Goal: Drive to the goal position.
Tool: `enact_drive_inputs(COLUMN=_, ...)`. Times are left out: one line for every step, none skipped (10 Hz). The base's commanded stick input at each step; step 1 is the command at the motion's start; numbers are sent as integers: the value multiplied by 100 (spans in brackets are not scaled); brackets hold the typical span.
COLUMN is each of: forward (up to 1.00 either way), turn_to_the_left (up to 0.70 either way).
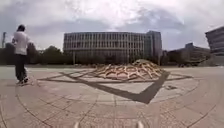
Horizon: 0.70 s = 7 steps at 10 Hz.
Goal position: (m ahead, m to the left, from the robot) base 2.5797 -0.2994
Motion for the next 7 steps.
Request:
enact_drive_inputs(forward=70, turn_to_the_left=0)
enact_drive_inputs(forward=70, turn_to_the_left=0)
enact_drive_inputs(forward=70, turn_to_the_left=0)
enact_drive_inputs(forward=70, turn_to_the_left=0)
enact_drive_inputs(forward=70, turn_to_the_left=0)
enact_drive_inputs(forward=70, turn_to_the_left=0)
enact_drive_inputs(forward=70, turn_to_the_left=0)
